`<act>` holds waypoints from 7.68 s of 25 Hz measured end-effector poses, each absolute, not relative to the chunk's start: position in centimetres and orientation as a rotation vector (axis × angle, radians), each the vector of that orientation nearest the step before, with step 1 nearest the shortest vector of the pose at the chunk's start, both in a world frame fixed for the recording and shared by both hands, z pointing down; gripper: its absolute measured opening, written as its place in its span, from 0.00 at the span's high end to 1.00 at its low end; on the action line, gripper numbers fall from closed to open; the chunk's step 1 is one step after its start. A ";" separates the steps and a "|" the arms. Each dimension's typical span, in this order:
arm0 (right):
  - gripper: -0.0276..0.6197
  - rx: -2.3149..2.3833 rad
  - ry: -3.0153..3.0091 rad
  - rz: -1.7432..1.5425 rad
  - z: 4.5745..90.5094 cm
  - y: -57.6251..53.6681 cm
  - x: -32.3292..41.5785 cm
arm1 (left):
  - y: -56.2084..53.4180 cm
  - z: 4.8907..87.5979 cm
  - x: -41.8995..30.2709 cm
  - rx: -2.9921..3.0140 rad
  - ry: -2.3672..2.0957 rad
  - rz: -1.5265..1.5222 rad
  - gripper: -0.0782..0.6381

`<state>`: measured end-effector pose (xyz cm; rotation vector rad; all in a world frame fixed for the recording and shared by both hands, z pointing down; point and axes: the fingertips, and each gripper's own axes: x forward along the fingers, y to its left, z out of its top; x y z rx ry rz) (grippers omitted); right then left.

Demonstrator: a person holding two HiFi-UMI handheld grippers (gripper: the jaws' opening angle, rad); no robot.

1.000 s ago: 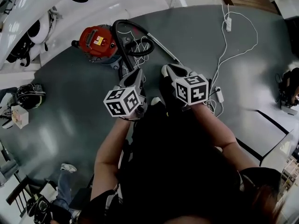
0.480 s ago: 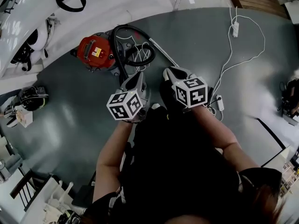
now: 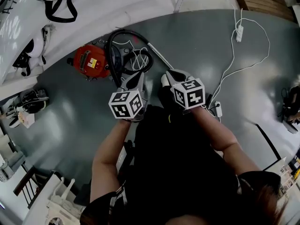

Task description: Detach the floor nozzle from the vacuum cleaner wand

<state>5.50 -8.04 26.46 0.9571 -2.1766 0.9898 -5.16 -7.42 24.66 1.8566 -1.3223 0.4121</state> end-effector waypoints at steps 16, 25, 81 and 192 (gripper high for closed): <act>0.96 0.837 -2.177 0.918 36.3 -14.7 2.7 | -12.2 35.0 -5.4 1.810 -1.276 0.557 0.88; 0.96 0.880 -2.153 0.894 46.5 -18.3 1.0 | -16.2 44.9 -7.2 1.773 -1.323 0.616 0.88; 0.68 0.518 -1.801 0.577 98.0 -23.9 -5.1 | -23.9 85.2 -13.9 1.701 -1.377 0.504 0.71; 0.71 0.581 -2.046 0.651 63.2 -15.5 -2.6 | -27.6 54.6 -15.7 1.619 -1.321 0.389 0.68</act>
